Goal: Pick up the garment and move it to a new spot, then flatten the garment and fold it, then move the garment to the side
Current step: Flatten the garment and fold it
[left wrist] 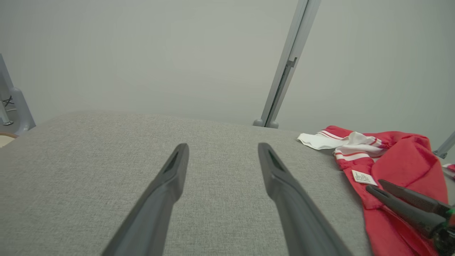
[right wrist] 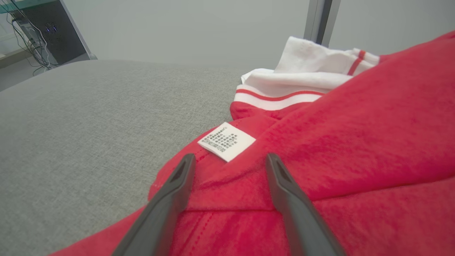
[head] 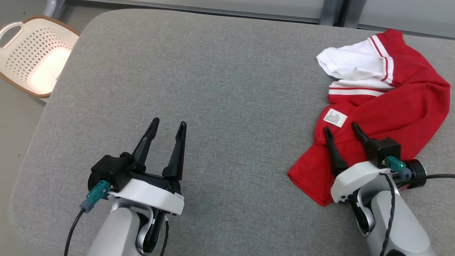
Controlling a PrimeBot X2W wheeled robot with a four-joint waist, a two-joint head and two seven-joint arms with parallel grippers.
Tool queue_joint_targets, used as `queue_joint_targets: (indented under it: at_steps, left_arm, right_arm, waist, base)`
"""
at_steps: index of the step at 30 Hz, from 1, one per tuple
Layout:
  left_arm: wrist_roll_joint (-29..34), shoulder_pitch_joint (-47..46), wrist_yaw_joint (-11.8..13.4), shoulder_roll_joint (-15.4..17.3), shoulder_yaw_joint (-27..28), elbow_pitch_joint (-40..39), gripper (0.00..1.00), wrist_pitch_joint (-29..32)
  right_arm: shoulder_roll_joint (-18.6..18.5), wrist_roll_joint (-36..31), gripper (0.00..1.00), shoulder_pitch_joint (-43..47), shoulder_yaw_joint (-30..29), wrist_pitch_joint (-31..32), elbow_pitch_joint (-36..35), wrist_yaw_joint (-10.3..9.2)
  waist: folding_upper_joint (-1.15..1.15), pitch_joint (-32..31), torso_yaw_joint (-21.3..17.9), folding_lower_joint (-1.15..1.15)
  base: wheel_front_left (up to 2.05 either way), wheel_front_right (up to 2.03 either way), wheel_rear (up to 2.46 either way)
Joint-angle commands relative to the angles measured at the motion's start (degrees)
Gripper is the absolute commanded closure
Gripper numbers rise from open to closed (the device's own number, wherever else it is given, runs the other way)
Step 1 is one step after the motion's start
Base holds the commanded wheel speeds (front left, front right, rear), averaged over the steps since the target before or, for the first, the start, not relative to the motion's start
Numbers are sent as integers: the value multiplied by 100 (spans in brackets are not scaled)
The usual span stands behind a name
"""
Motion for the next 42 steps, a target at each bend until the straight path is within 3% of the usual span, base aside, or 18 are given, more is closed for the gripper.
queue_joint_targets:
  at_steps: [1,2,12,22,28,32,34,38,42]
  left_arm:
    - [-31,-96,-7,12,-5,13,0,0]
    - [-37,-88,-7,11,-17,20,0,0]
    - [-108,41,-7,9,-103,78,0,0]
    - [-67,249,-8,10,-57,89,0,0]
    - [-23,419,-8,9,134,51,0,0]
    - [-6,502,-8,10,247,16,0,0]
    - [13,500,-8,9,284,-9,0,0]
    - [49,450,-8,16,314,-42,0,1]
    - [72,345,-8,20,253,-42,0,1]
  right_arm:
    - [-23,-15,15,-51,-38,21,43,-3]
    - [-22,-41,100,-82,-65,15,85,-3]
    - [-19,-69,100,-137,-124,-187,332,-3]
    - [-18,928,100,-682,1535,-483,-448,-3]
    - [-23,1551,100,-1239,1827,-476,-1168,-3]
    - [-60,1967,100,-1314,1757,-288,-1717,-2]
    - [-296,2236,100,-1170,1520,-71,-2104,-5]
    - [-808,2608,100,-684,726,521,-2702,-3]
    - [-1244,2928,100,-47,-264,1304,-2830,-2]
  waist:
    - [0,-5,27,0]
    - [0,-13,44,0]
    - [0,-286,134,0]
    - [0,-744,38,0]
    - [0,-933,-249,0]
    - [0,-973,-481,0]
    - [0,-973,-645,0]
    - [0,-941,-955,0]
    - [0,-853,-1183,0]
  base:
    - [0,0,0]
    - [0,0,0]
    - [0,0,0]
    - [0,0,0]
    - [0,0,0]
    - [0,0,0]
    - [0,0,0]
    - [0,0,0]
    - [0,0,0]
